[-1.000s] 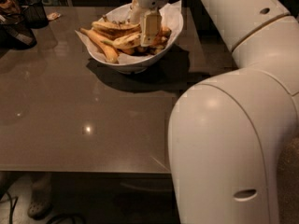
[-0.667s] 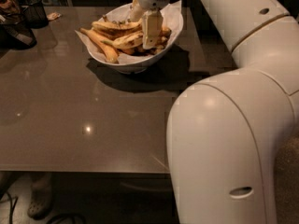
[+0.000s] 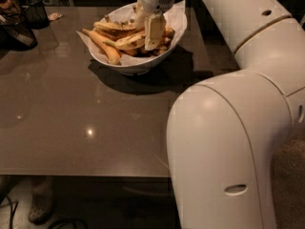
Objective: Pick banana from white bowl
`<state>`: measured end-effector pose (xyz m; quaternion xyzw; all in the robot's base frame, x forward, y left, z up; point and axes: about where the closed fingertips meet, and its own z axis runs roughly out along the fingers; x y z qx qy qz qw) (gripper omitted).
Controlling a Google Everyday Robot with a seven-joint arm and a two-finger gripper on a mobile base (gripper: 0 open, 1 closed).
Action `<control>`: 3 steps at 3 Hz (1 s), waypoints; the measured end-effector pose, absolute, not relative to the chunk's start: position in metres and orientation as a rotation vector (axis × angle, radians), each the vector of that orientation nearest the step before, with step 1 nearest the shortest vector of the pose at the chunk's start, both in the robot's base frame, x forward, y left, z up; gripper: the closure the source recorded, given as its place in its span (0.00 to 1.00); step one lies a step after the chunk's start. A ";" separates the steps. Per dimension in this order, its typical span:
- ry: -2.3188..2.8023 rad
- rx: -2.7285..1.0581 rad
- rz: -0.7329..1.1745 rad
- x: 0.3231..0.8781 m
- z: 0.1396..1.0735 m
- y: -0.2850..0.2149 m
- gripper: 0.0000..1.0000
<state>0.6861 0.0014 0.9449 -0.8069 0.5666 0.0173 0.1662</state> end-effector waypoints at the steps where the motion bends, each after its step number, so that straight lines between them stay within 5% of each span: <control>1: 1.616 -2.295 0.064 0.688 0.941 0.001 0.43; 3: 1.618 -2.303 0.085 0.693 0.932 0.000 0.42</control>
Offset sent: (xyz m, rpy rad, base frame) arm -0.0199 -0.0239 -0.0066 -0.0531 0.1266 0.0224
